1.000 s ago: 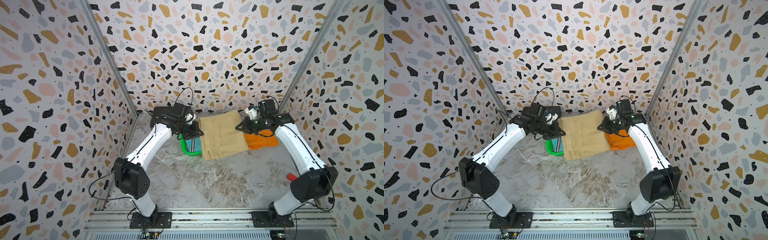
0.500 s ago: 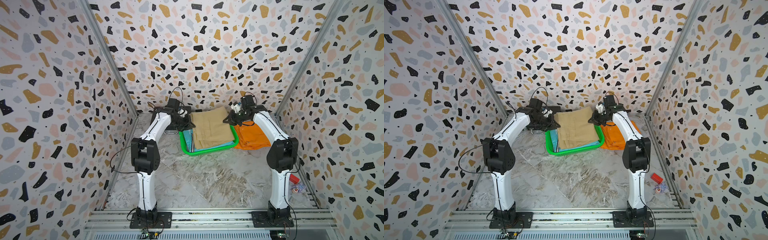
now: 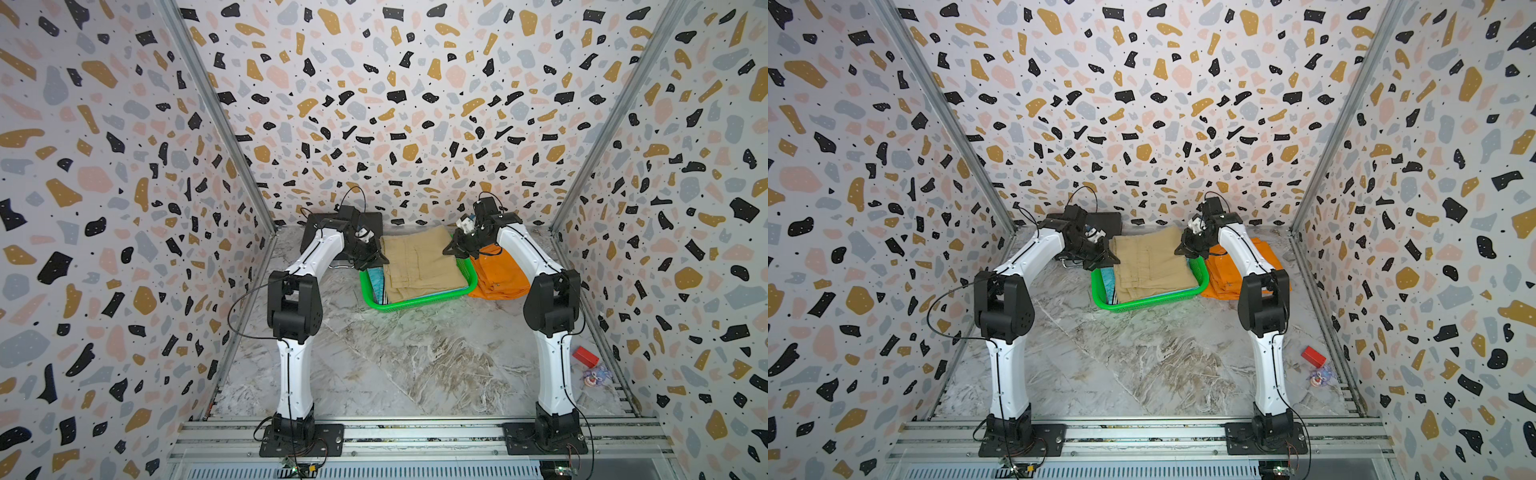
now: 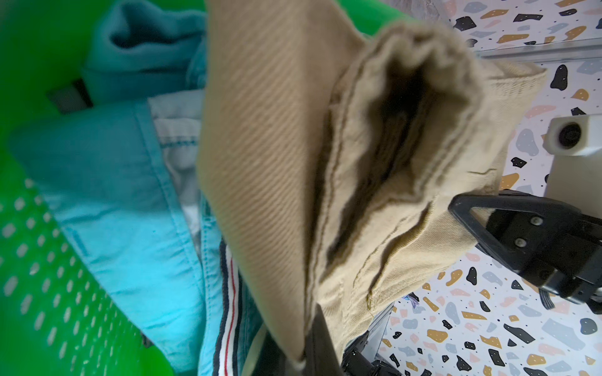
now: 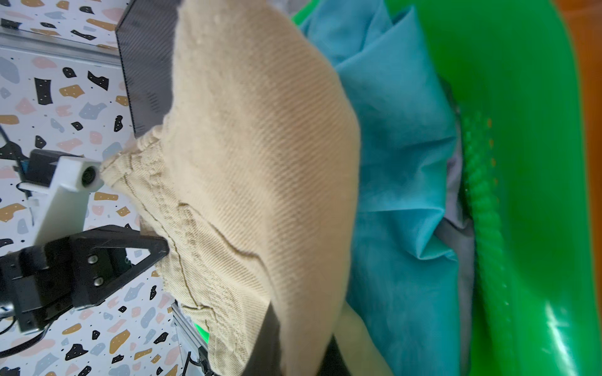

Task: Put the folded long pants in the basket
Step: Place the long pant in the basket.

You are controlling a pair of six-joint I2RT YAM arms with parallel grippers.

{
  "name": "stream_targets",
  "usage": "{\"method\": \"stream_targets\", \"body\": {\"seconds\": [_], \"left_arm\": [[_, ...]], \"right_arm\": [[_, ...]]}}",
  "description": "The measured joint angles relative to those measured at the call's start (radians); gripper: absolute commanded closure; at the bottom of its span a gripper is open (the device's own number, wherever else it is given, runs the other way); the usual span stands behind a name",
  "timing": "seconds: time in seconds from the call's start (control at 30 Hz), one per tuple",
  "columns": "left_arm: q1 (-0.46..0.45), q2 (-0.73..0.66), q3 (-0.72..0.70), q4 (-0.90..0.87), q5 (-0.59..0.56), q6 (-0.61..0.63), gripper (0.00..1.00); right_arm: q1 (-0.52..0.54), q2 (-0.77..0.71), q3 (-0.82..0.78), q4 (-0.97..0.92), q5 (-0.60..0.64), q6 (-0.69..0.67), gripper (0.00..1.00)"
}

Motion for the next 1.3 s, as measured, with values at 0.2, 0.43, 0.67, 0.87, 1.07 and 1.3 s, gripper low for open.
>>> {"method": "stream_targets", "body": {"seconds": [0.2,0.43,0.67,0.87,1.07,1.3], "left_arm": [[0.0,-0.072,-0.003,-0.021,0.018,-0.003,1.0],[0.0,-0.21,-0.037,-0.045,0.037,-0.016,1.0],[0.003,-0.093,-0.038,-0.04,0.038,-0.007,1.0],[0.015,0.106,-0.03,-0.027,0.025,0.006,1.0],[0.023,0.097,-0.027,-0.026,0.011,0.032,1.0],[0.023,0.09,-0.027,-0.031,-0.01,0.053,0.58]], "right_arm": [[0.002,-0.042,0.029,-0.069,0.008,-0.01,1.0],[0.004,-0.13,0.04,-0.13,0.0,-0.01,1.0],[0.004,-0.064,0.055,-0.125,0.011,-0.019,1.0],[0.005,0.134,0.079,-0.106,0.035,-0.033,1.0],[0.011,0.128,0.025,-0.067,0.053,-0.045,1.0],[0.014,0.113,0.012,-0.052,0.079,-0.056,0.59]]}}
